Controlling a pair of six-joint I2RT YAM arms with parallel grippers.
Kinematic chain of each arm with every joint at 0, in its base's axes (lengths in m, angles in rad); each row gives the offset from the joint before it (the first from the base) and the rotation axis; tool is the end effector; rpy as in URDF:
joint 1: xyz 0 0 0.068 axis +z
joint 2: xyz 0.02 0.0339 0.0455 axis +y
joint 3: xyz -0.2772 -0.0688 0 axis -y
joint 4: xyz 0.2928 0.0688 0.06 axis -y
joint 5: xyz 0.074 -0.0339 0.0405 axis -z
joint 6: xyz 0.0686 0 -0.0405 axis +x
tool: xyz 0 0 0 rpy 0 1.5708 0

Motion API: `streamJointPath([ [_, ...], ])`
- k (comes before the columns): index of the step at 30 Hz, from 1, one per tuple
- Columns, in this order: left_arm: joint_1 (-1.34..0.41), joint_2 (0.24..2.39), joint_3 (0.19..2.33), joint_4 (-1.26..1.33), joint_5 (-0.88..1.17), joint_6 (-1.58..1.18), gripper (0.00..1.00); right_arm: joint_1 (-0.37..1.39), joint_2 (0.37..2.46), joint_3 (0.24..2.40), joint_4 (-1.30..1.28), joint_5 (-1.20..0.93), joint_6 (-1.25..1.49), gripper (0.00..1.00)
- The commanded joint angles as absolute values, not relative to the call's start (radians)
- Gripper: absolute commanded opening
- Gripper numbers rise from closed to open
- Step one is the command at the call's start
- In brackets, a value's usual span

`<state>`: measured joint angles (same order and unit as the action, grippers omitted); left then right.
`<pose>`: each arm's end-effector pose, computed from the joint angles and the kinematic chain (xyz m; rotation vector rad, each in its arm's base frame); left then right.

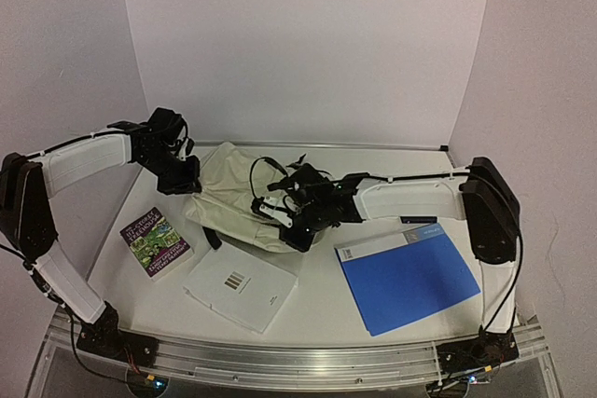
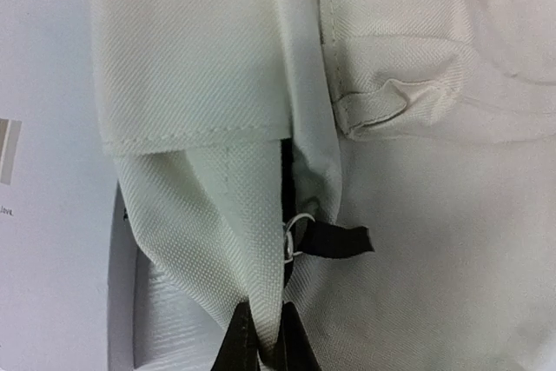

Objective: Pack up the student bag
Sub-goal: Adjust the student bag at the center of the board.

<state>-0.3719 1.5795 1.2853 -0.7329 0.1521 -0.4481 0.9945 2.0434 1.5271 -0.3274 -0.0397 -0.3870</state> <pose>0.3627 -0.1526 0.2418 -0.0449 2.6618 -0.4817 0.2839 0.4418 0.1615 -1.5686 1.8687 0.3238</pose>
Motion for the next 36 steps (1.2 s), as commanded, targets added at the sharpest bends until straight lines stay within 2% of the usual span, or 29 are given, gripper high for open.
streamJointPath([
  [1,-0.244,1.564,1.321,-0.642,0.219,-0.51,0.0,1.075,1.916,1.364,0.106,0.4,-0.614,0.0],
  [7,-0.194,1.615,1.313,-0.624,0.303,-0.471,0.1,1.175,1.988,1.188,0.605,0.649,-0.919,0.0],
  [14,-0.194,1.661,1.299,-0.605,0.335,-0.469,0.11,1.262,2.26,1.124,1.305,0.779,-1.369,0.0],
  [17,-0.193,1.662,1.295,-0.605,0.33,-0.465,0.1,1.275,2.302,1.103,1.389,0.8,-1.411,0.0],
  [20,-0.194,1.659,1.29,-0.606,0.325,-0.462,0.1,1.289,2.29,1.076,1.391,0.816,-1.387,0.0],
  [23,-0.194,1.659,1.289,-0.605,0.327,-0.459,0.1,1.3,2.251,1.053,1.368,0.813,-1.345,0.15],
  [25,-0.194,1.652,1.287,-0.602,0.327,-0.456,0.1,1.302,2.211,1.041,1.295,0.808,-1.293,0.33],
  [26,-0.194,1.65,1.288,-0.601,0.326,-0.454,0.1,1.302,2.177,1.039,1.247,0.806,-1.247,0.38],
  [32,-0.194,1.647,1.291,-0.597,0.328,-0.438,0.11,1.3,1.932,1.073,0.646,0.672,-0.855,0.71],
  [36,-0.194,1.647,1.283,-0.587,0.337,-0.431,0.11,1.26,1.817,1.185,0.193,0.39,-0.562,0.84],
])
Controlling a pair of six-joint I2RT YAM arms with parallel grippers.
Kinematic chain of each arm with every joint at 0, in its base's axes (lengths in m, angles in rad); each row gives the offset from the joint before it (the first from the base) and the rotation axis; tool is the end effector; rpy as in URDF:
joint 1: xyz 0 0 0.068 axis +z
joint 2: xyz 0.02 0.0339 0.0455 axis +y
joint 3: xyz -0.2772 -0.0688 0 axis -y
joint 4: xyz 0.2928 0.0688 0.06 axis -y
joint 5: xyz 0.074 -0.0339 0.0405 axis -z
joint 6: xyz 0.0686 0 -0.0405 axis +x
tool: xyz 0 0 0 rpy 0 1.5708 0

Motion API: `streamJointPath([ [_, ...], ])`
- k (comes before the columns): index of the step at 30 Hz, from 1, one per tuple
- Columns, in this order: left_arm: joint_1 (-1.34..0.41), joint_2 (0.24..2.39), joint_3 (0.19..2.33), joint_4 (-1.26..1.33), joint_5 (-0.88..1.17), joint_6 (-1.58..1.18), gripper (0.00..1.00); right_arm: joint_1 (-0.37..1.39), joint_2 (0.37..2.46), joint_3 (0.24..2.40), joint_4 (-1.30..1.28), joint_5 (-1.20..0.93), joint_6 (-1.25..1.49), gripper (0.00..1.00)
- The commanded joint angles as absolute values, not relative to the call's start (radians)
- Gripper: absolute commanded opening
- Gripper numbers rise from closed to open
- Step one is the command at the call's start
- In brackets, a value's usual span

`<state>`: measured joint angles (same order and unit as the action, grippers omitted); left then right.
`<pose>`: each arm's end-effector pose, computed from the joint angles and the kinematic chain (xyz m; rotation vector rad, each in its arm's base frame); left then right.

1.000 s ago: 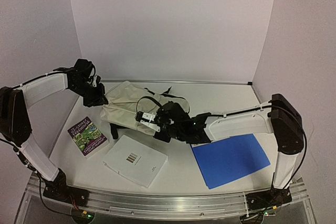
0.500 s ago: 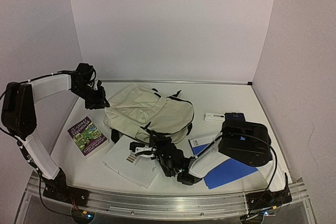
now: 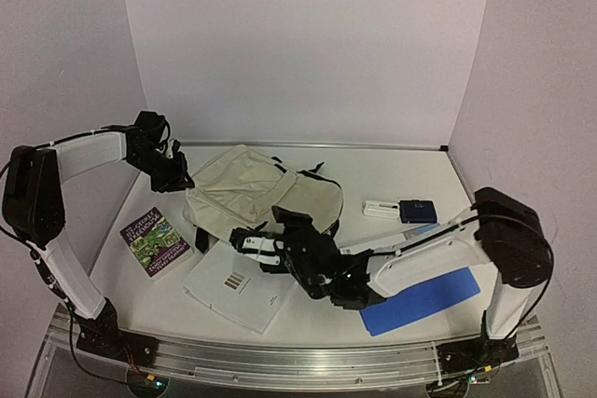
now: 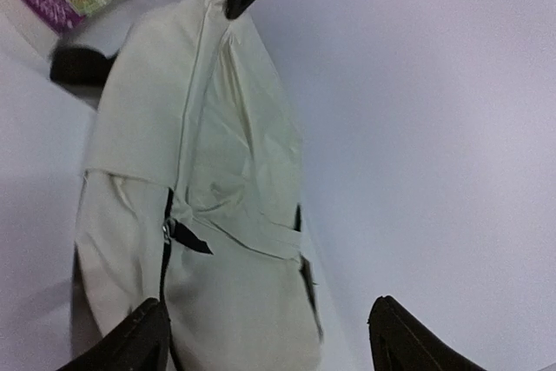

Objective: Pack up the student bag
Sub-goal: Adjust the student bag at the center of the board.

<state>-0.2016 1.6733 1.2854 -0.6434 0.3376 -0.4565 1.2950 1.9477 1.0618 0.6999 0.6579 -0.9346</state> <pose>0.4004 -0.1050 0.2150 -0.2139 2.6556 -0.6670 0.1710 0.4502 0.1587 -1.2852 1.1545 -0.3111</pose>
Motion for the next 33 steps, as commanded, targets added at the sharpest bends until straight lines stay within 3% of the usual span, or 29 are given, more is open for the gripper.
streamJointPath([
  [1,-0.194,1.644,1.279,-0.584,0.337,-0.43,0.11,1.233,1.805,1.244,0.079,0.312,-0.47,0.85],
  [6,-0.194,1.605,1.239,-0.544,0.344,-0.421,0.11,0.996,1.829,1.471,-0.221,-0.2,-0.133,0.89],
  [15,-0.194,1.544,1.222,-0.526,0.341,-0.412,0.11,0.876,2.02,1.635,-0.232,-0.542,0.331,0.8],
  [22,-0.194,1.479,1.189,-0.501,0.352,-0.417,0.1,0.875,2.166,1.644,-0.18,-0.598,0.497,0.77],
  [33,-0.194,1.412,1.136,-0.469,0.354,-0.436,0.1,0.874,2.223,1.651,-0.142,-0.616,0.577,0.71],
])
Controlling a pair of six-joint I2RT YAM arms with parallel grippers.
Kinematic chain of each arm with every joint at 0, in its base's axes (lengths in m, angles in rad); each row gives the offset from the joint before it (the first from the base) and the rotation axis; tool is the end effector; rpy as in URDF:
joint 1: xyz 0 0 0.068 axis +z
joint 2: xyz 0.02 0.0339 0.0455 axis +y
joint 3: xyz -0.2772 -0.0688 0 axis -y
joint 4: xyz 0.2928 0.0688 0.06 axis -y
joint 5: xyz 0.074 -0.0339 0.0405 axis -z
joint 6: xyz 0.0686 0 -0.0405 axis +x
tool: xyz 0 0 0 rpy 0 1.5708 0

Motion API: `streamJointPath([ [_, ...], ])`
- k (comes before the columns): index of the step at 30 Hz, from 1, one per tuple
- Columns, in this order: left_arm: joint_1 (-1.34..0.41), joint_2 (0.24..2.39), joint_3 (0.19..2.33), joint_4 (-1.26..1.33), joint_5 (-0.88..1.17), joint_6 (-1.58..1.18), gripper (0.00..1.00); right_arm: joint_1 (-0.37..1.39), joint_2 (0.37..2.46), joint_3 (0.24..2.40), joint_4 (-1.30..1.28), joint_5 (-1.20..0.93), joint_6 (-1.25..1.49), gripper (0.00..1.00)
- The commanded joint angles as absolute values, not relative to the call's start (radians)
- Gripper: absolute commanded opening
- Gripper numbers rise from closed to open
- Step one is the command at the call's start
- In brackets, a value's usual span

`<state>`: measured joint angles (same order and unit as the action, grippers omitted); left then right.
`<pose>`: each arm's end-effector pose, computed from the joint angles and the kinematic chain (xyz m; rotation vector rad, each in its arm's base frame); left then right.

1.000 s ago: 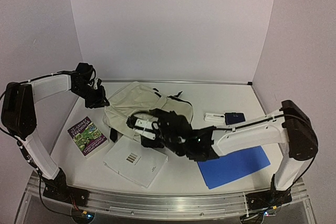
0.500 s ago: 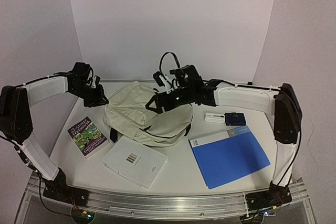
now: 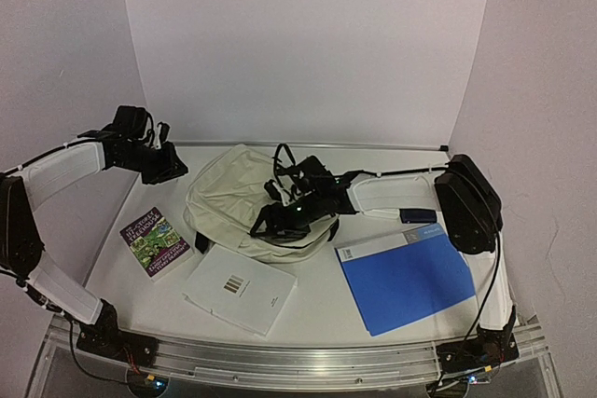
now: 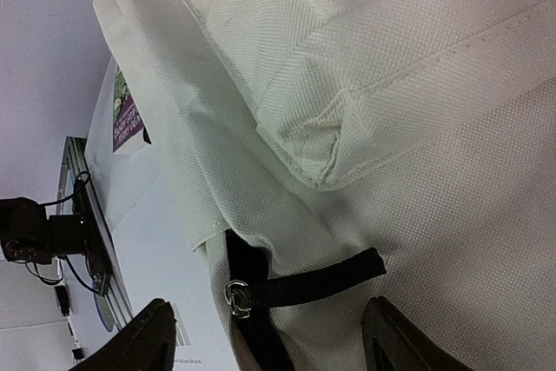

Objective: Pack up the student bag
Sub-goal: Adjust the student bag at the center of the board, then unzip the student bag at the center of the board.

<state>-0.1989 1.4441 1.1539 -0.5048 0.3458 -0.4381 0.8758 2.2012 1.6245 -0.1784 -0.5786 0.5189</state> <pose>0.3676 -0.0978 0.2633 -0.1171 2.4191 -0.7098 0.3281 0.4520 0.1380 -0.7803 2.4669 1.2976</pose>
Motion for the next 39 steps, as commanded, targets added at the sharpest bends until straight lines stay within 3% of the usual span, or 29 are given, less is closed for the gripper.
streamJointPath([
  [1,-0.194,1.411,1.135,-0.47,0.353,-0.436,0.1,0.874,2.234,1.654,-0.139,-0.623,0.584,0.7],
  [15,-0.194,1.416,1.133,-0.484,0.339,-0.423,0.14,0.847,2.371,1.792,-0.085,-0.735,0.71,0.68],
  [22,-0.194,1.416,1.132,-0.486,0.331,-0.414,0.14,0.847,2.412,1.839,-0.008,-0.814,0.777,0.57],
  [30,-0.194,1.418,1.132,-0.492,0.327,-0.407,0.14,0.846,2.392,1.805,0.022,-0.788,0.749,0.36],
  [39,-0.194,1.427,1.136,-0.501,0.317,-0.398,0.15,0.848,2.395,1.812,-0.099,-0.662,0.638,0.38],
])
